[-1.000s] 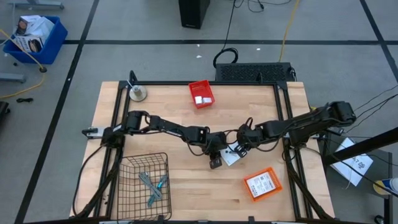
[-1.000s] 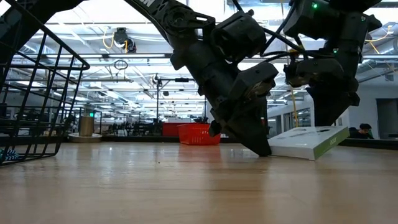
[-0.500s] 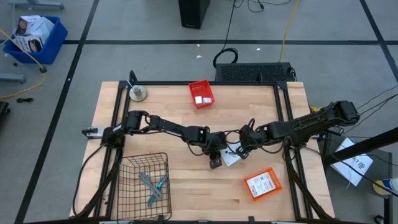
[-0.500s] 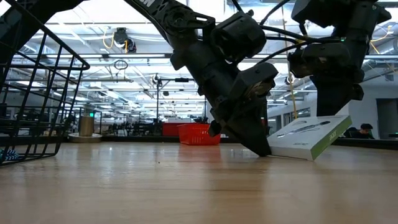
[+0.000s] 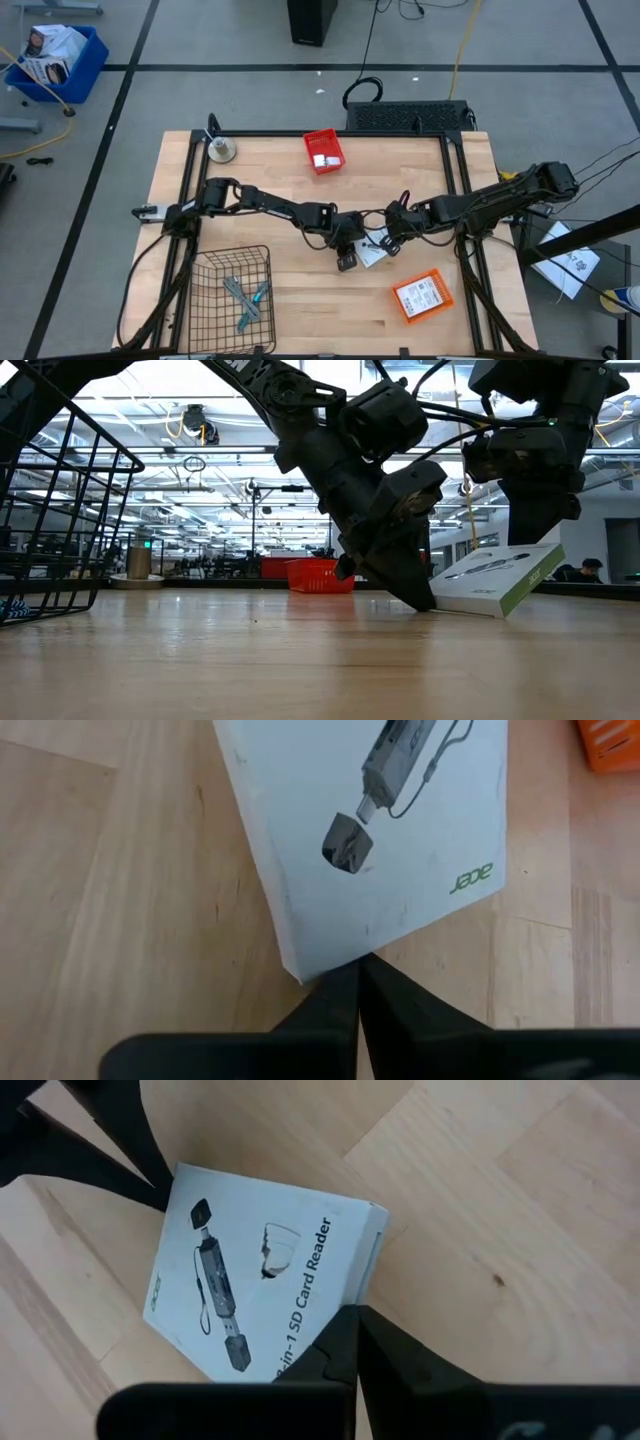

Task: Pick and place items into bin
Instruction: Put the white card reader box into the orange basket

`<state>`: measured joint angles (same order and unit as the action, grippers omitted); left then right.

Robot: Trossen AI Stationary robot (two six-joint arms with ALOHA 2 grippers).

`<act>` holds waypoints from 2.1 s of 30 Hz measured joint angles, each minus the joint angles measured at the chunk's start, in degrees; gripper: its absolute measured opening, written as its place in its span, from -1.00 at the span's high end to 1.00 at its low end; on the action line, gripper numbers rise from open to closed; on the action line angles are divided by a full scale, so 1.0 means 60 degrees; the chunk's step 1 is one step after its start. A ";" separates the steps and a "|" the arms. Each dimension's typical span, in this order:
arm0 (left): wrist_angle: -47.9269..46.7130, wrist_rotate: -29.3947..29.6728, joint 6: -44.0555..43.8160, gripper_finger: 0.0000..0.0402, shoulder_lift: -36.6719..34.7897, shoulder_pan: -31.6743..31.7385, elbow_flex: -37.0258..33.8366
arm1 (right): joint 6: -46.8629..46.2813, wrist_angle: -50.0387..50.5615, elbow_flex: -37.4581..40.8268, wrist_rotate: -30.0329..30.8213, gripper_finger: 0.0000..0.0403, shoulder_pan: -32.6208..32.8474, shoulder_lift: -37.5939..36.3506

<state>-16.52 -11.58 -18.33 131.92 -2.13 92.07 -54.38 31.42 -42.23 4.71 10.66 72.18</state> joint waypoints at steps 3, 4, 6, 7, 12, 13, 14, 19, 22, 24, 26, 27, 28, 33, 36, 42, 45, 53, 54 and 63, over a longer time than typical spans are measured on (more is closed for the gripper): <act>0.0008 -0.0035 -0.0008 0.87 0.0000 0.0004 0.0000 | 0.0154 0.0000 -0.0001 -0.0001 1.00 0.0000 0.0004; 0.0009 -0.0044 -0.0008 0.87 0.0000 0.0004 0.0000 | 0.0225 0.0000 -0.0001 -0.0007 1.00 0.0000 0.0004; 0.0008 -0.0046 -0.0008 0.90 0.0000 0.0004 0.0000 | 0.0282 0.0000 -0.0001 -0.0011 1.00 -0.0004 0.0004; 0.0008 -0.0046 -0.0004 0.92 0.0000 0.0004 0.0000 | 0.0321 0.0000 -0.0001 -0.0011 1.00 -0.0004 0.0004; 0.0004 -0.0121 -0.0004 0.97 0.0000 0.0004 0.0000 | 0.0434 0.0000 -0.0001 -0.0022 1.00 -0.0004 0.0004; 0.0008 -0.0178 0.0002 0.95 0.0000 0.0008 0.0000 | 0.0432 0.0001 -0.0001 -0.0031 1.00 -0.0004 0.0007; 0.0008 -0.0223 0.0007 0.93 0.0000 0.0015 0.0000 | 0.0433 0.0004 -0.0001 -0.0071 1.00 -0.0004 0.0007; -0.0036 -0.0387 -0.0009 0.85 0.0000 0.0015 0.0000 | 0.0466 -0.0017 -0.0005 -0.0375 1.00 0.0004 -0.0204; -0.0195 -0.0626 -0.0008 0.86 -0.0099 0.0022 0.0007 | 0.0469 -0.0339 -0.0023 -0.0380 1.00 0.0000 -0.0437; -0.0364 -0.0650 0.0064 0.91 -0.0135 0.0008 0.0004 | 0.0482 -0.1121 -0.0023 -0.0273 1.00 -0.0004 -0.0603; -0.0259 -0.0559 0.0133 0.96 -0.0250 -0.0003 -0.0001 | 0.0485 -0.3020 -0.0136 -0.0373 1.00 -0.0001 -0.0739; -0.0175 -0.0524 0.0148 0.97 -0.0251 -0.0001 0.0000 | 0.0520 -0.3337 -0.0149 -0.0397 1.00 0.0007 -0.0739; -0.0145 -0.0434 0.0156 0.98 -0.0253 -0.0001 0.0000 | 0.0558 -0.3422 -0.0132 -0.0475 1.00 0.0022 -0.0762; -0.0190 -0.0164 0.0099 0.89 -0.0379 0.0004 -0.0014 | 0.0793 -0.3818 -0.0077 -0.0362 1.00 0.0056 -0.0592; -0.0382 0.0137 0.0095 0.87 -0.0390 0.0001 -0.0007 | 0.0976 -0.3299 -0.0040 -0.0328 1.00 0.0081 -0.0514; -0.0555 0.0446 0.0264 0.96 -0.0415 -0.0014 0.0004 | 0.0678 -0.1843 -0.0048 -0.0254 1.00 0.0122 -0.0940; -0.0428 0.0435 0.0293 0.98 -0.0418 -0.0010 0.0004 | 0.0765 -0.0698 -0.0030 -0.0010 1.00 0.0122 -0.0977; 0.0353 0.0225 0.0532 0.86 -0.0415 -0.0027 -0.0007 | 0.0377 0.1190 -0.0034 -0.0548 0.98 -0.0029 -0.0980; 0.0552 0.0073 0.0533 0.85 -0.0415 -0.0051 -0.0007 | 0.0235 0.1591 -0.0034 -0.0591 0.96 -0.0033 -0.0980; 0.0973 -0.0396 0.0980 0.85 -0.0415 -0.0077 -0.0007 | -0.0363 0.3750 -0.0023 -0.0612 0.48 -0.0043 -0.0973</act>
<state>-10.68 -13.96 -12.44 129.43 -2.60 92.03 -56.56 53.92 -42.37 1.04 10.40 66.35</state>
